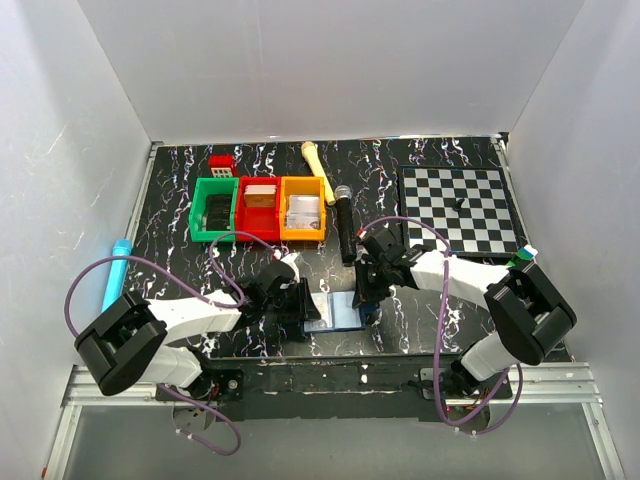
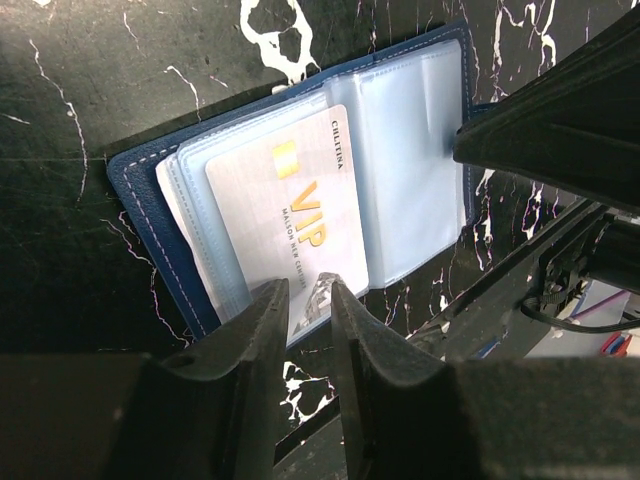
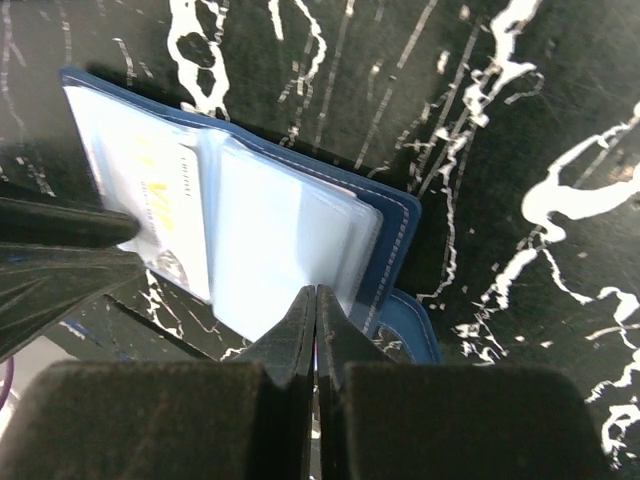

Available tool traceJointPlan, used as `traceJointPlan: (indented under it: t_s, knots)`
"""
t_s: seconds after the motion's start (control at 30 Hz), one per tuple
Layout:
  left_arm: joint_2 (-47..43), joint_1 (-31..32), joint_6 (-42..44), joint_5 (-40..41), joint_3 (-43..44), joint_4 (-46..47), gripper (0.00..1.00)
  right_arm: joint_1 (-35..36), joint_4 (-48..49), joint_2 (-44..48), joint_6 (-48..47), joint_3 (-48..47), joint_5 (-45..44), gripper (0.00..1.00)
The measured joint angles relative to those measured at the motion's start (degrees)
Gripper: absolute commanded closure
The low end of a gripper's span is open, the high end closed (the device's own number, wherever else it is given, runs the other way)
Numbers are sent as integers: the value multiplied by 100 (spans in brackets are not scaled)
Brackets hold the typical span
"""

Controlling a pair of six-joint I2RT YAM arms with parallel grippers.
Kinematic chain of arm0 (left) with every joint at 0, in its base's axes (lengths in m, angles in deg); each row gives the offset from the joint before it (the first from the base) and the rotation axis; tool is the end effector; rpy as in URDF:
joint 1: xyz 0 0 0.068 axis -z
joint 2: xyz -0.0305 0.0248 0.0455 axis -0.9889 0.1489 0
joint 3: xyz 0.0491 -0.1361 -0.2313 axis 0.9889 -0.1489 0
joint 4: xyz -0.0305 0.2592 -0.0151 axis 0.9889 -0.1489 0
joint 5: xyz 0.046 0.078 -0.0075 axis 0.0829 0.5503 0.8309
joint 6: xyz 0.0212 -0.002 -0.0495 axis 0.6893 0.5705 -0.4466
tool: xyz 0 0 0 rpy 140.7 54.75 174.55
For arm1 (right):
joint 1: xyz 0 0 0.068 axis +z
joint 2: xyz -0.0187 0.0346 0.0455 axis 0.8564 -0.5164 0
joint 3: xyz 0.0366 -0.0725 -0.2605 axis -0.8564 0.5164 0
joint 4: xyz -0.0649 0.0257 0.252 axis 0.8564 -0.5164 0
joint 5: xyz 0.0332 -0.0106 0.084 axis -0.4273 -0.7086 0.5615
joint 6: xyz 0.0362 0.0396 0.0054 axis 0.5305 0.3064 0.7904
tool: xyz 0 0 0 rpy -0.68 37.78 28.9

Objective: Take the credit cards out of the card holder
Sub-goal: Place the card holder at the center of the board.

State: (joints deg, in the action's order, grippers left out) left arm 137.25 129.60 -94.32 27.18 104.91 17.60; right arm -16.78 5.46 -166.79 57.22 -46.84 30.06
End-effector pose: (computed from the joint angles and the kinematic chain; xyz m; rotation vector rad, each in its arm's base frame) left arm 0.1511 -0.1778 0.1406 0.0765 2.6383 -0.8902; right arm 0.2047 0.1958 0.1683 -0.3112 2.7362 0.7155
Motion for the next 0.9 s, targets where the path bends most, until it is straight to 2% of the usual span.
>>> traceJointPlan:
  t_s: [0.4, 0.6, 0.77, 0.8, 0.9]
  knots:
    - [-352, 0, 173, 308, -57, -341, 69, -44, -551, 293, -151, -17, -417, 99]
    - [-529, 0, 273, 348, -42, -553, 55, -46, -649, 782, -173, -153, -372, 99]
    - [-627, 0, 345, 328, 33, -704, 47, -17, -632, 1252, -201, -317, -210, 99]
    - [-636, 0, 348, 308, 57, -717, 46, 0, -619, 1305, -205, -365, -168, 97]
    - [-684, 0, 374, 260, 146, -739, 44, 74, -535, 1342, -223, -494, -17, 80]
